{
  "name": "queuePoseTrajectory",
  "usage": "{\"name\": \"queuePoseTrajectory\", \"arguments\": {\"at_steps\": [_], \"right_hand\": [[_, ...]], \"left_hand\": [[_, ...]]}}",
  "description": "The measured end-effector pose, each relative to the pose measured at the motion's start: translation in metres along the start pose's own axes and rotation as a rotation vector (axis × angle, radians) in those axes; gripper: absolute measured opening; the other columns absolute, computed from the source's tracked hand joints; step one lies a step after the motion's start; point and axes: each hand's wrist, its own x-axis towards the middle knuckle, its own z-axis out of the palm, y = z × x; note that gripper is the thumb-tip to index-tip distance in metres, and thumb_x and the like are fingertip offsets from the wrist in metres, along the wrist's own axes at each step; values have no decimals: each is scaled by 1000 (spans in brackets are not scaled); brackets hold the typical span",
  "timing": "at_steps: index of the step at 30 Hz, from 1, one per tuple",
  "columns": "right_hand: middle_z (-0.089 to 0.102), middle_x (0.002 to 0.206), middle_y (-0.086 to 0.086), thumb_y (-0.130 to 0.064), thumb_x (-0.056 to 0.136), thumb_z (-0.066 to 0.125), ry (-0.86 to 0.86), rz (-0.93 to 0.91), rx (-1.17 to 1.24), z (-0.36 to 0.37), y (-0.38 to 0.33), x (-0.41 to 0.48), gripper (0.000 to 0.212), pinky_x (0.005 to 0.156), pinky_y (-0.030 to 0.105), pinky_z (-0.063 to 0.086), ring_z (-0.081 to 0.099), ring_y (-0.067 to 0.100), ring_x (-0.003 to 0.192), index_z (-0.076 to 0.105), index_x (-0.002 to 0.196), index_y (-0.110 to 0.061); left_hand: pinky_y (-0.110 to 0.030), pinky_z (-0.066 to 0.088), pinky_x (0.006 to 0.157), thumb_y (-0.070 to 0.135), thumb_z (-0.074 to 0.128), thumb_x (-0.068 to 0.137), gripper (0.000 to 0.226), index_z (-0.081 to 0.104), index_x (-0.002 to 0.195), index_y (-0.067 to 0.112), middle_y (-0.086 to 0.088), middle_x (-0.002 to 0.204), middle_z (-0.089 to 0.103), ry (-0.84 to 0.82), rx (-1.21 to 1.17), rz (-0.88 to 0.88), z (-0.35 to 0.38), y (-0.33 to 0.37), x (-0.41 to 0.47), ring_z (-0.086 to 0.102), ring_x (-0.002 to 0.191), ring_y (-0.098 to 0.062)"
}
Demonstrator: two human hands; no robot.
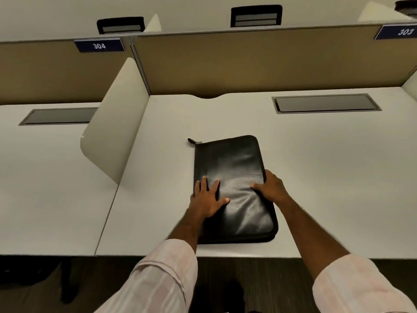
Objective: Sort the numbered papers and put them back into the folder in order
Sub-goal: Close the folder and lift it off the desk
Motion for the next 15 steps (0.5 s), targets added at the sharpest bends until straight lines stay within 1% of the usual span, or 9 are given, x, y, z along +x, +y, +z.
{"name": "queuePoseTrajectory", "arguments": {"at_steps": [2,4,6,8,10,12,15], "right_hand": [[58,129,10,-39,81,75,-28,32,-84,5,11,8,65,86,30,41,55,30,115,46,133,-14],[56,128,11,-50,77,75,-46,70,-128,12,20,15,71,88,34,45,56,30,113,45,132,-15],[55,126,12,-56,74,74,-30,94,-172,18,25,23,75,91,39,49,56,31,111,46,130,-14],[55,125,13,-55,74,75,11,104,-192,20,22,32,74,91,40,50,56,32,109,49,127,-10],[54,124,14,-51,76,75,33,125,-191,20,16,40,71,89,37,47,56,32,110,50,125,-8],[53,125,15,-48,77,76,50,152,-170,20,11,51,70,87,35,45,56,32,110,49,126,-6],[52,126,15,-46,76,78,69,164,-165,19,3,71,72,88,36,46,56,32,111,47,126,-5]], "left_hand": [[-57,12,117,74,52,82,96,3,156,35,-8,162,-20,35,-29,-47,6,1,3,-15,149,-35],[-53,12,119,73,60,77,106,5,156,30,-10,162,-19,89,-103,-101,10,-1,8,-13,149,-36],[-51,16,118,69,68,74,111,6,156,28,-11,163,-13,139,-226,-163,11,-2,12,-6,149,-38],[-52,22,117,64,75,71,115,8,156,28,-12,163,-4,156,-290,-207,7,-2,20,3,148,-39],[-51,27,114,62,79,67,117,9,155,29,-14,161,4,150,-264,-221,1,-3,30,11,146,-38],[-50,31,112,65,80,63,119,10,154,31,-14,159,9,147,-203,-220,-8,-4,42,16,144,-37],[-50,33,110,70,78,60,123,8,154,33,-13,157,11,121,-146,-211,-21,-8,63,19,142,-37]]}}
